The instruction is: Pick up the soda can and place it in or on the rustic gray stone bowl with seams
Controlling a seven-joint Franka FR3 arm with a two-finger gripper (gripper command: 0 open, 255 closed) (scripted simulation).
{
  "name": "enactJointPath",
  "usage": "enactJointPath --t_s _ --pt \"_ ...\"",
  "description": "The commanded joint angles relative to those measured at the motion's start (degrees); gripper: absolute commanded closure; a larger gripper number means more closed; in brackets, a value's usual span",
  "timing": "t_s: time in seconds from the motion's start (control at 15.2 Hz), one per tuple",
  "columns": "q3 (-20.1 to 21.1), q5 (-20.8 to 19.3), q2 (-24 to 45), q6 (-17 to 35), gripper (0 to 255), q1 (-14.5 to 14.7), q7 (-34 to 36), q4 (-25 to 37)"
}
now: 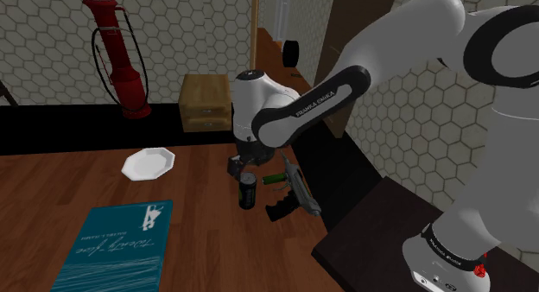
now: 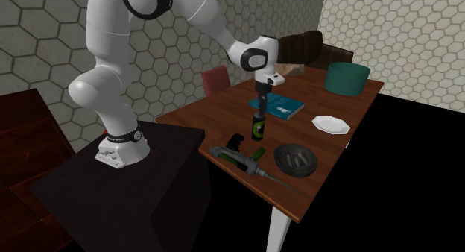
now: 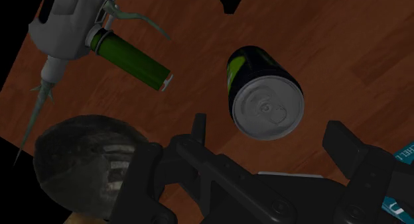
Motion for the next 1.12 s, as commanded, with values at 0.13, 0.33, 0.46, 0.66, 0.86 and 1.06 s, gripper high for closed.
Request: enactJointPath --t_s 0.13,0.33,0.46,0.66,0.86,1.06 --pt "-0.54 -1.16 2.81 2.15 0 0.84 1.07 0.63" --pt "-0.99 -1.87 4.41 3.86 0 1.16 1.52 0.46" --pt "-1.24 -2.24 5.27 4.74 0 1.34 1.76 0.41" --pt "-1.25 -2.24 5.28 4.74 0 1.34 1.76 0.42" --pt "-1.25 -2.24 5.28 4.74 0 1.34 1.76 0.42" --pt "-1.24 -2.24 5.27 4.73 255 1.34 1.76 0.42"
